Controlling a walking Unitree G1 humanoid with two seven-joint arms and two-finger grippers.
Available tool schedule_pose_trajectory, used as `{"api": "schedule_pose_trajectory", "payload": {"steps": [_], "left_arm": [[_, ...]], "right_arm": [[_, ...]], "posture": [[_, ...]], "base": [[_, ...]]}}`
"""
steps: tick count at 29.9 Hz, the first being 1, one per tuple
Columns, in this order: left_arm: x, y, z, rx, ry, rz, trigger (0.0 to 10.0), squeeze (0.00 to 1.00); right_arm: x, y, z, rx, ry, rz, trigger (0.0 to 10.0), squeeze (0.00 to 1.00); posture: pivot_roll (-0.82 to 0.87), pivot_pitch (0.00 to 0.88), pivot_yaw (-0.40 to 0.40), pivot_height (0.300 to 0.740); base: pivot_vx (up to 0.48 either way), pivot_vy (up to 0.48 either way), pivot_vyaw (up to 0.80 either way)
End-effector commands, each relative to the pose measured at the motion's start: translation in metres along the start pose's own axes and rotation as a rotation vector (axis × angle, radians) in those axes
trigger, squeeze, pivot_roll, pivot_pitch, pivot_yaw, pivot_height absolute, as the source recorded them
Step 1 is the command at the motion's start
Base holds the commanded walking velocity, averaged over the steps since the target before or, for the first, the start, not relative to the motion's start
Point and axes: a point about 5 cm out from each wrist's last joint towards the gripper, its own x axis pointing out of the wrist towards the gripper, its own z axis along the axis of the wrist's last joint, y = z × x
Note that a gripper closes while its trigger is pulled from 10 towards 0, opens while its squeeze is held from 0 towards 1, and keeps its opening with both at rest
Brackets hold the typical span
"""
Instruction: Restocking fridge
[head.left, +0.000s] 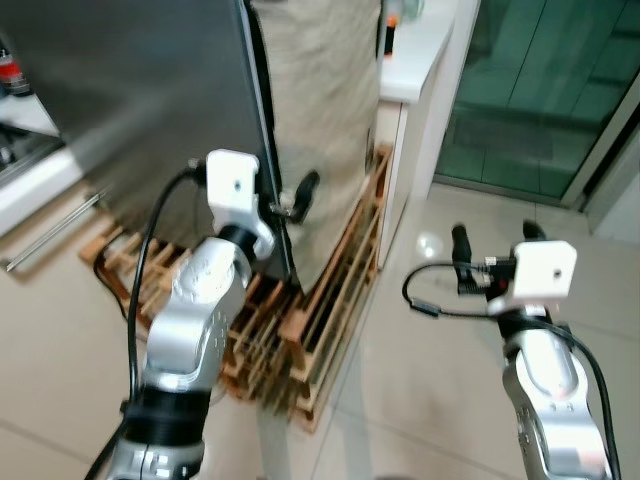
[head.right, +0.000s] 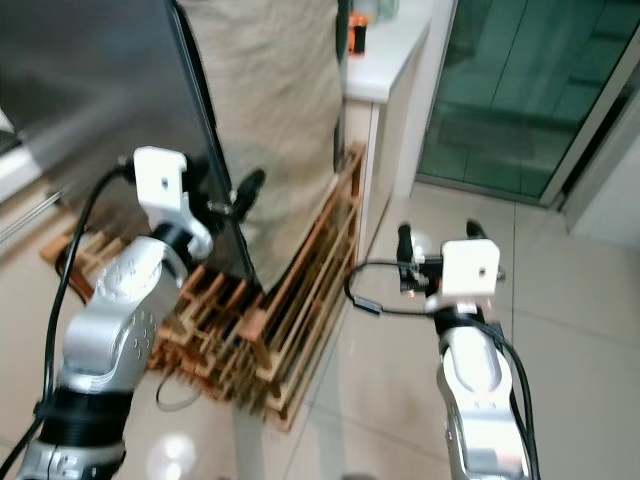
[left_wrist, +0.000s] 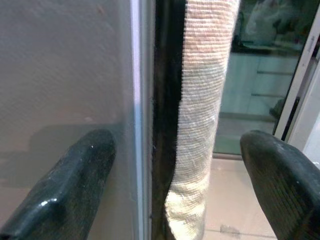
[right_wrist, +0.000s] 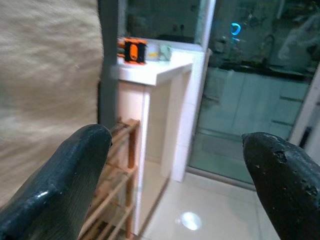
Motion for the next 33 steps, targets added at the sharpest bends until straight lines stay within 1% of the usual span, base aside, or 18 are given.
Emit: {"api": "schedule_pose_trajectory", "payload": {"steps": [1,4,6,7,10,14,18,22,28,33], "left_arm": [[0.002,0.005,0.004,-0.001,-0.006,0.024,10.0,0.00],[0.003,0.003,0.004,-0.019,-0.008,0.005,10.0,0.00],[0.004,-0.003,0.007,-0.053,-0.019,-0.037,10.0,0.00],[0.004,-0.003,0.007,-0.053,-0.019,-0.037,10.0,0.00],[0.002,-0.007,0.009,-0.070,-0.023,-0.084,10.0,0.00],[0.000,-0.013,0.007,-0.096,-0.006,-0.136,10.0,0.00],[0.001,-0.015,0.005,-0.098,0.001,-0.150,10.0,0.00],[0.000,-0.013,0.000,-0.124,0.027,-0.137,10.0,0.00],[0.002,-0.015,-0.006,-0.178,0.067,-0.168,10.0,0.00],[0.006,-0.016,-0.009,-0.164,0.076,-0.175,10.0,0.00]], "right_arm": [[0.001,0.004,0.003,0.008,-0.011,0.007,10.0,0.00],[0.000,0.004,0.002,0.008,-0.010,0.005,10.0,0.00],[-0.001,0.004,0.002,0.006,-0.008,0.004,10.0,0.00],[-0.001,0.004,0.002,0.006,-0.008,0.004,10.0,0.00],[-0.001,0.003,0.001,0.006,-0.005,0.002,10.0,0.00],[-0.001,0.005,-0.001,0.007,0.001,0.006,10.0,0.00],[0.000,0.005,-0.002,0.006,0.002,0.007,10.0,0.00],[0.000,0.005,-0.002,0.006,0.000,0.004,10.0,0.00],[0.002,0.005,-0.002,0.010,0.000,0.004,10.0,0.00],[0.004,0.005,-0.002,0.012,-0.004,0.001,10.0,0.00]], "posture": [[-0.22,0.000,0.072,0.740],[-0.22,0.000,0.074,0.740],[-0.22,0.000,0.077,0.740],[-0.22,0.000,0.077,0.740],[-0.22,0.000,0.079,0.740],[-0.22,0.000,0.078,0.740],[-0.22,0.000,0.080,0.740],[-0.22,0.000,0.081,0.740],[-0.22,0.000,0.080,0.740],[-0.22,0.000,0.081,0.740]], "base": [[0.000,0.000,0.00],[0.000,0.000,0.00],[0.000,0.000,0.00],[0.000,0.000,0.00],[0.000,0.000,0.00],[0.000,0.000,0.00],[0.000,0.000,0.00],[0.000,0.000,0.00],[0.000,0.000,0.00],[0.000,0.000,0.00]]}}
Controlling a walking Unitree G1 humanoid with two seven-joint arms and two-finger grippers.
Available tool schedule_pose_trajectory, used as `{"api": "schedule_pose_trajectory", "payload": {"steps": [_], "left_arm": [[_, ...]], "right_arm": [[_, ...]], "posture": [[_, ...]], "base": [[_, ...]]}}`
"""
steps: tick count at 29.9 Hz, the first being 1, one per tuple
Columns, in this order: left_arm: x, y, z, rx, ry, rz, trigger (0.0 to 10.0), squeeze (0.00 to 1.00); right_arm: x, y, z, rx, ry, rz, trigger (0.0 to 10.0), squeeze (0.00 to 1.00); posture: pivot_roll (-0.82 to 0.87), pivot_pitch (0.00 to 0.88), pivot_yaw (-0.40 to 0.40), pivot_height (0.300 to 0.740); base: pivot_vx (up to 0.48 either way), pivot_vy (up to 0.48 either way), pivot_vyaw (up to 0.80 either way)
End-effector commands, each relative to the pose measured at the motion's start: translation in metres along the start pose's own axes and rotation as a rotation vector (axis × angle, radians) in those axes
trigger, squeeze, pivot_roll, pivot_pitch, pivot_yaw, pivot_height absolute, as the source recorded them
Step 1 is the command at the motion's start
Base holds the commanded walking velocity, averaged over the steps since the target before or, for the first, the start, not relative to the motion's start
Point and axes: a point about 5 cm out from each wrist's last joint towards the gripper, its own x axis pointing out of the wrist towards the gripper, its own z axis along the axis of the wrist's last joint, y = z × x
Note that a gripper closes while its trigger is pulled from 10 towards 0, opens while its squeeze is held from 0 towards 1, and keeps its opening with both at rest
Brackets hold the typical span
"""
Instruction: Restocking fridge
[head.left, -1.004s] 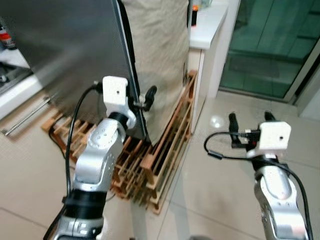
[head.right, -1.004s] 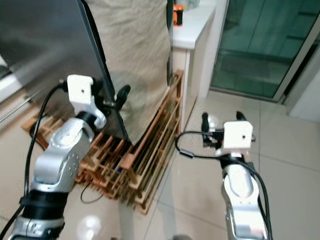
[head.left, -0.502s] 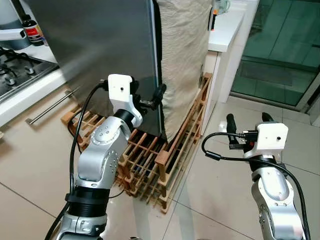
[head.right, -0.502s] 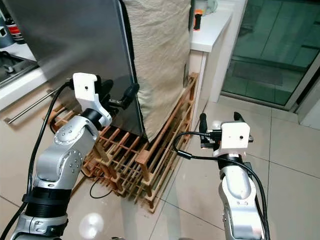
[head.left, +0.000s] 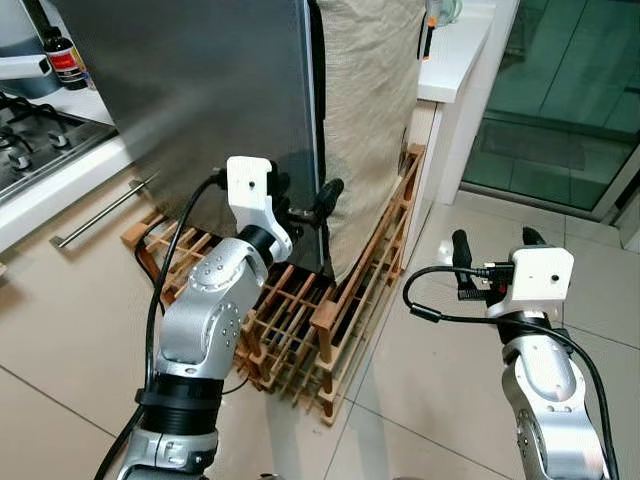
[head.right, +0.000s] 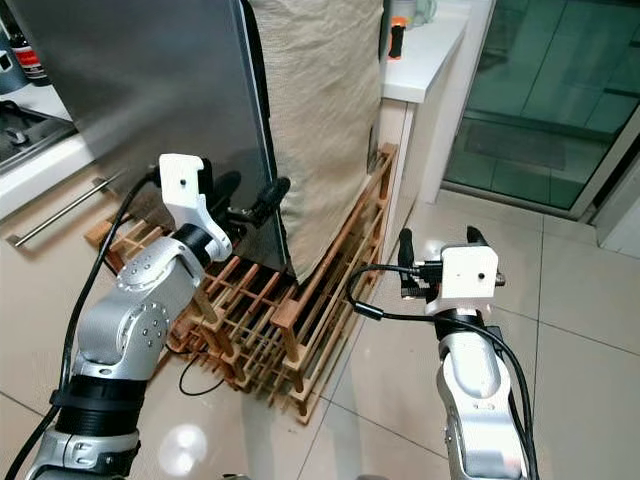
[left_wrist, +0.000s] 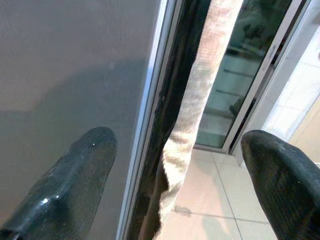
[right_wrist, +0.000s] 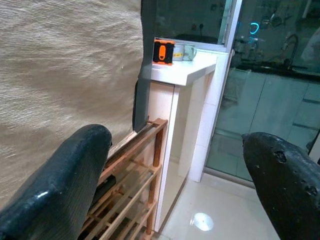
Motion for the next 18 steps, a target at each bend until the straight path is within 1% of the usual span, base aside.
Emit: {"api": "schedule_pose_trajectory", "payload": {"steps": [1,7,9,14,18], "left_arm": [[0.003,0.000,0.005,0.014,-0.010,-0.011,10.0,0.00],[0.010,-0.009,0.007,0.002,-0.015,-0.057,10.0,0.00],[0.014,-0.015,0.012,-0.017,-0.039,-0.085,10.0,0.00],[0.018,-0.022,0.017,-0.029,-0.050,-0.132,10.0,0.00],[0.021,-0.023,0.020,-0.032,-0.060,-0.124,10.0,0.00]], "right_arm": [[0.004,0.001,0.004,0.002,-0.023,-0.007,10.0,0.00],[0.003,0.000,0.004,0.000,-0.023,-0.012,10.0,0.00],[0.003,-0.001,0.004,-0.002,-0.024,-0.015,10.0,0.00],[0.003,-0.002,0.004,-0.004,-0.023,-0.017,10.0,0.00],[0.003,-0.002,0.004,-0.004,-0.021,-0.016,10.0,0.00]], "posture": [[-0.22,0.000,0.081,0.740],[-0.23,0.000,0.081,0.740],[-0.24,0.000,0.082,0.740],[-0.24,0.000,0.081,0.740],[-0.24,0.000,0.081,0.740]], "base": [[0.000,0.000,0.00],[0.000,0.000,0.00],[0.000,0.000,0.00],[0.000,0.000,0.00],[0.000,0.000,0.00]]}}
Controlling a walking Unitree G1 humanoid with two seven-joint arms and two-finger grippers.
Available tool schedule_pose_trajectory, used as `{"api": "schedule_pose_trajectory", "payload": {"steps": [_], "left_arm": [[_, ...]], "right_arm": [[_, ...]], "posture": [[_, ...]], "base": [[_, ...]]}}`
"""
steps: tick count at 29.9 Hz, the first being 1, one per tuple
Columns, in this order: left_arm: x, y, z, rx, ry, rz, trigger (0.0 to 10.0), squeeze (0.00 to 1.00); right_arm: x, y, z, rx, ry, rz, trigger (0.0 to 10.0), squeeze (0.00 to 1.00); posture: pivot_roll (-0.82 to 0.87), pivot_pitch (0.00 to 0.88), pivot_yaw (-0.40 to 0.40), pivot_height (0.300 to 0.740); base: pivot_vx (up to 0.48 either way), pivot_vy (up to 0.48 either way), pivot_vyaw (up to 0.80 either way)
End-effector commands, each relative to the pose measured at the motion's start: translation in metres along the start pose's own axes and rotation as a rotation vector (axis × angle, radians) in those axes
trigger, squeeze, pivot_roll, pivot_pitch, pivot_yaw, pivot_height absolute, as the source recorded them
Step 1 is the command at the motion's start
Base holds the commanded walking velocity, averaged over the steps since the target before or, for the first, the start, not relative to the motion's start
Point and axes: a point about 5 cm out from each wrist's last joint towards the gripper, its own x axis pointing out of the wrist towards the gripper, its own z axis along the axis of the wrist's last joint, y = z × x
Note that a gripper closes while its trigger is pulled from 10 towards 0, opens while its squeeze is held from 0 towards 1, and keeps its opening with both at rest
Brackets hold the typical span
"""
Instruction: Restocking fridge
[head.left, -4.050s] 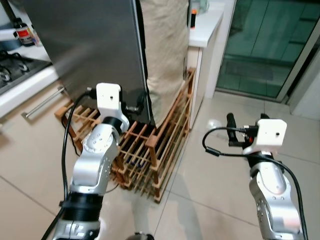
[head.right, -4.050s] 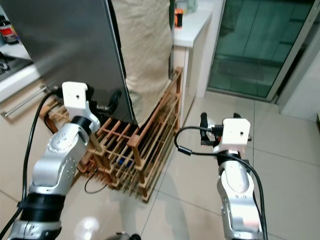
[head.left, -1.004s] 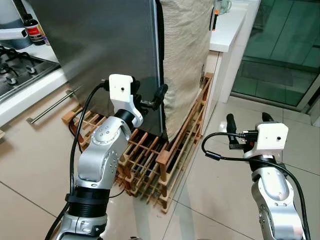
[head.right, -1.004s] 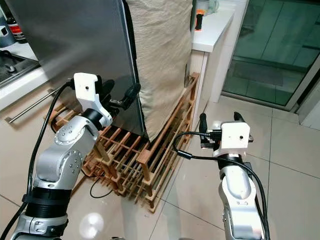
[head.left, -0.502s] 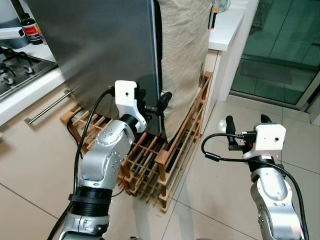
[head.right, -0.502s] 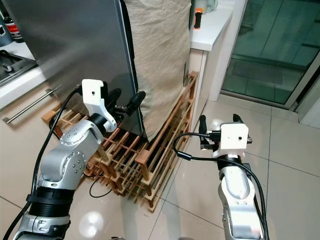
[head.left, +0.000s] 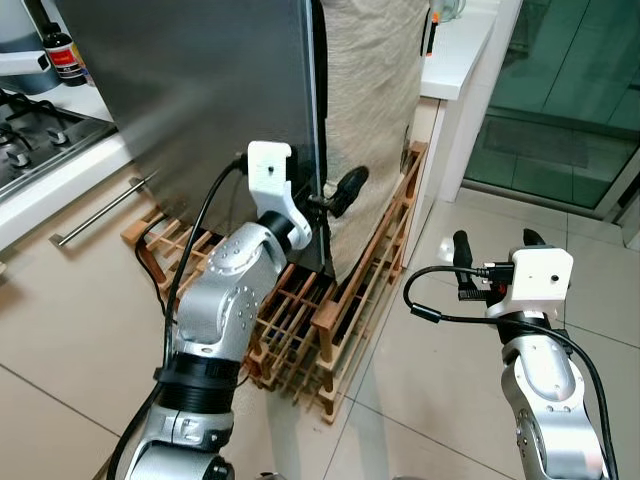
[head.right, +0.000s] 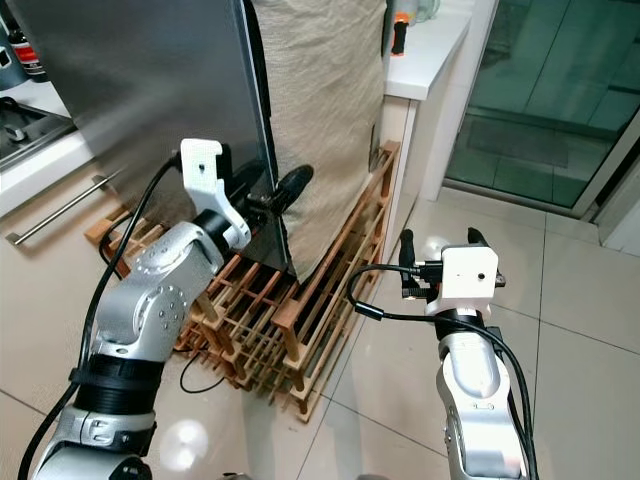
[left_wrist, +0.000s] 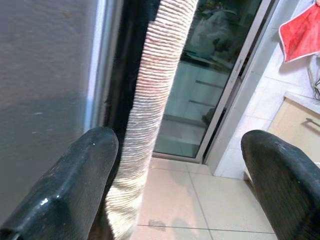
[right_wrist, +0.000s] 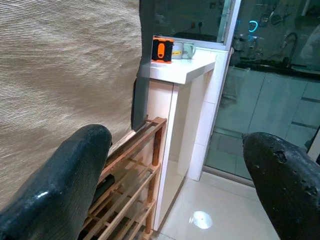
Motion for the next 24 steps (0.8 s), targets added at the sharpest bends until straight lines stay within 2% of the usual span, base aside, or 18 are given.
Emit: {"api": "schedule_pose_trajectory", "payload": {"steps": [1,9,11,15,24], "left_arm": [[0.003,-0.001,0.002,0.009,-0.003,-0.004,10.0,0.00],[0.009,-0.004,0.001,-0.005,-0.002,-0.008,10.0,0.00],[0.014,-0.003,0.002,-0.028,-0.032,0.052,10.0,0.00],[0.018,-0.003,0.003,-0.034,-0.044,0.101,10.0,0.00],[0.022,0.000,0.002,-0.069,-0.038,0.135,10.0,0.00]], "right_arm": [[0.003,-0.001,0.003,-0.004,-0.020,-0.004,10.0,0.00],[0.003,-0.001,0.004,-0.005,-0.020,-0.007,10.0,0.00],[0.003,-0.001,0.004,-0.006,-0.019,-0.006,10.0,0.00],[0.004,0.000,0.004,-0.006,-0.020,-0.004,10.0,0.00],[0.003,-0.001,0.002,-0.006,-0.013,-0.012,10.0,0.00]], "posture": [[-0.24,0.000,0.081,0.740],[-0.25,0.000,0.081,0.740],[-0.25,0.000,0.080,0.740],[-0.25,0.000,0.082,0.740],[-0.26,0.000,0.088,0.740]], "base": [[0.000,0.000,0.00],[0.000,0.000,0.00],[0.000,0.000,0.00],[0.000,0.000,0.00],[0.000,0.000,0.00]]}}
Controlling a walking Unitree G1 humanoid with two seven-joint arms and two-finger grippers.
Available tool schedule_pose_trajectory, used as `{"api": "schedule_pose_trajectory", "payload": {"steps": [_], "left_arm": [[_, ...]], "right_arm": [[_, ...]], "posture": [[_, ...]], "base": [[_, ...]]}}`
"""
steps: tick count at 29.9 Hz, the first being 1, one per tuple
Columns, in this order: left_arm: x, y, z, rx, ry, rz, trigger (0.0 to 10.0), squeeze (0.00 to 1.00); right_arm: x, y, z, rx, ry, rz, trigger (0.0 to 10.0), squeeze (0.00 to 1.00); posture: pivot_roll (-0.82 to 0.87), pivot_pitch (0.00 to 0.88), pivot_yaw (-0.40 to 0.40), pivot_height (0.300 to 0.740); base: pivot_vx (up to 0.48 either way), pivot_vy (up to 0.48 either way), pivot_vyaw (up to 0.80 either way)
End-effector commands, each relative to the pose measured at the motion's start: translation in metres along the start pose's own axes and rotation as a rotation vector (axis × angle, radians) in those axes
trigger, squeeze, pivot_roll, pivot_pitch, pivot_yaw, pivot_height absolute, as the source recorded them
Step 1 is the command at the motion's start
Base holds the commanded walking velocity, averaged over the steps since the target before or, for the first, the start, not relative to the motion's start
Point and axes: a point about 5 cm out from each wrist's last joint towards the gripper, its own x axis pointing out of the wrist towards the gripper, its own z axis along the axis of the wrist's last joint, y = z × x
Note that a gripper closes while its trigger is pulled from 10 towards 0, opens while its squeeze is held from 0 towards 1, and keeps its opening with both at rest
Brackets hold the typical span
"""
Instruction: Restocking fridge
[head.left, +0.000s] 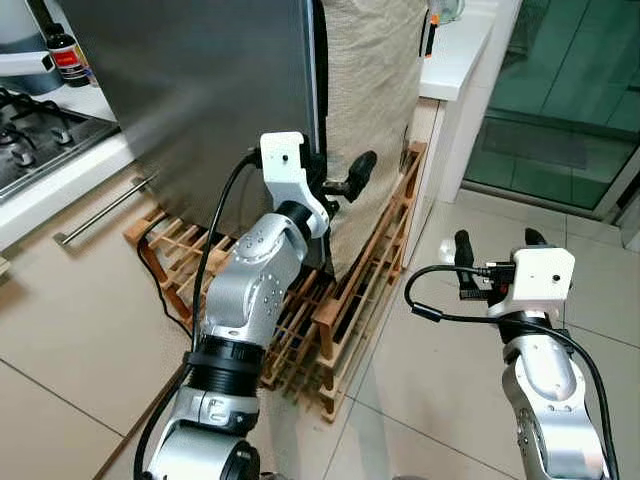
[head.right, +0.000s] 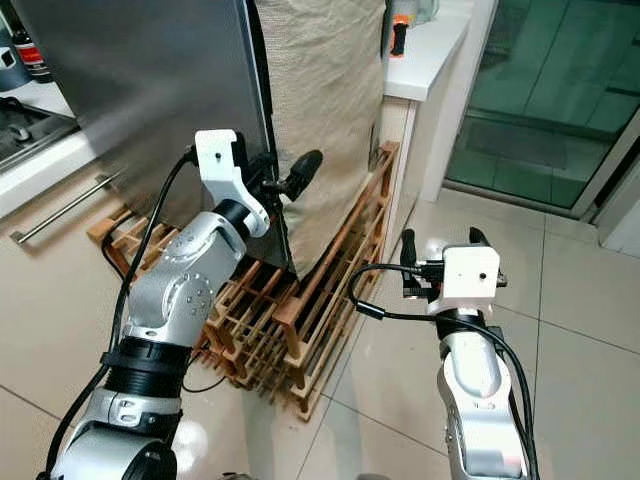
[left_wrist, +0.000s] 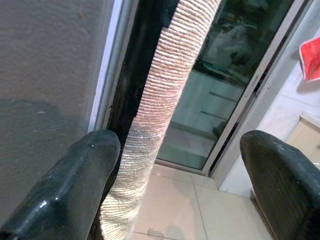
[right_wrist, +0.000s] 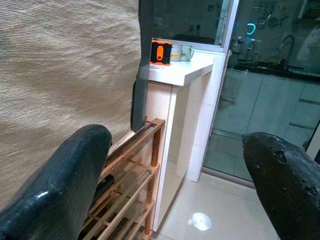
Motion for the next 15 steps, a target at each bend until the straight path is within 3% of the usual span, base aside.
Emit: {"api": "schedule_pose_trajectory", "payload": {"steps": [1,8,13,15], "left_arm": [[0.003,0.002,0.005,-0.001,-0.010,0.020,10.0,0.00],[0.009,0.001,0.000,-0.020,0.008,0.044,10.0,0.00],[0.015,0.011,-0.010,-0.131,0.068,0.137,10.0,0.00],[0.016,0.012,-0.013,-0.126,0.080,0.137,10.0,0.00]], "right_arm": [[0.002,0.000,0.002,-0.003,-0.012,-0.006,10.0,0.00],[0.003,0.000,0.001,-0.004,-0.007,-0.006,10.0,0.00],[0.004,0.000,0.001,-0.006,-0.010,-0.008,10.0,0.00],[0.004,0.000,0.001,-0.007,-0.010,-0.010,10.0,0.00]], "posture": [[-0.26,0.000,0.088,0.740],[-0.26,0.000,0.087,0.740],[-0.27,0.000,0.089,0.740],[-0.27,0.000,0.091,0.740]], "base": [[0.000,0.000,0.00],[0.000,0.000,0.00],[0.000,0.000,0.00],[0.000,0.000,0.00]]}}
